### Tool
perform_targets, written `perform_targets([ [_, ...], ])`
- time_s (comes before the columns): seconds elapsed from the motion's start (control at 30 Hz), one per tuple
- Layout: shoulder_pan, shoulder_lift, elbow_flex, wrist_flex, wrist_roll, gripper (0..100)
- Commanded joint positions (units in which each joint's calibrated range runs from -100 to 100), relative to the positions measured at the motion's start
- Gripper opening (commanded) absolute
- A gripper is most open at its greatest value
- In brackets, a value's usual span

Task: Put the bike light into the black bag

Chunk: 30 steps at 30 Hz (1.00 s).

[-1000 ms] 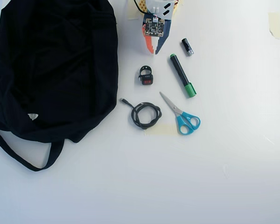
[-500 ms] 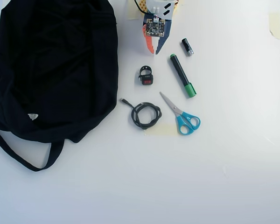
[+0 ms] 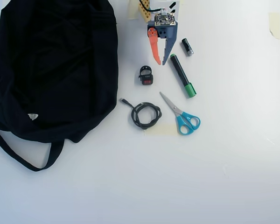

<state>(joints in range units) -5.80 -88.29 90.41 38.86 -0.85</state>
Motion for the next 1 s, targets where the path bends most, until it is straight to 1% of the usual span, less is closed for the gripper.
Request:
perform_targets([
  [0.0, -0.3, 6.6, -6.1, -12.9, -0.2, 2],
  [0.13, -0.5, 16.2, -11.6, -25.2, -0.2, 2],
  [0.3, -2.1, 30.0, -22.6, -34.1, -0.1, 2],
  [0.7, -0.6, 65.6, -63.7, -34.4, 0.4, 2],
  [0.97, -0.7, 79.8, -79.8, -34.5, 0.5, 2],
])
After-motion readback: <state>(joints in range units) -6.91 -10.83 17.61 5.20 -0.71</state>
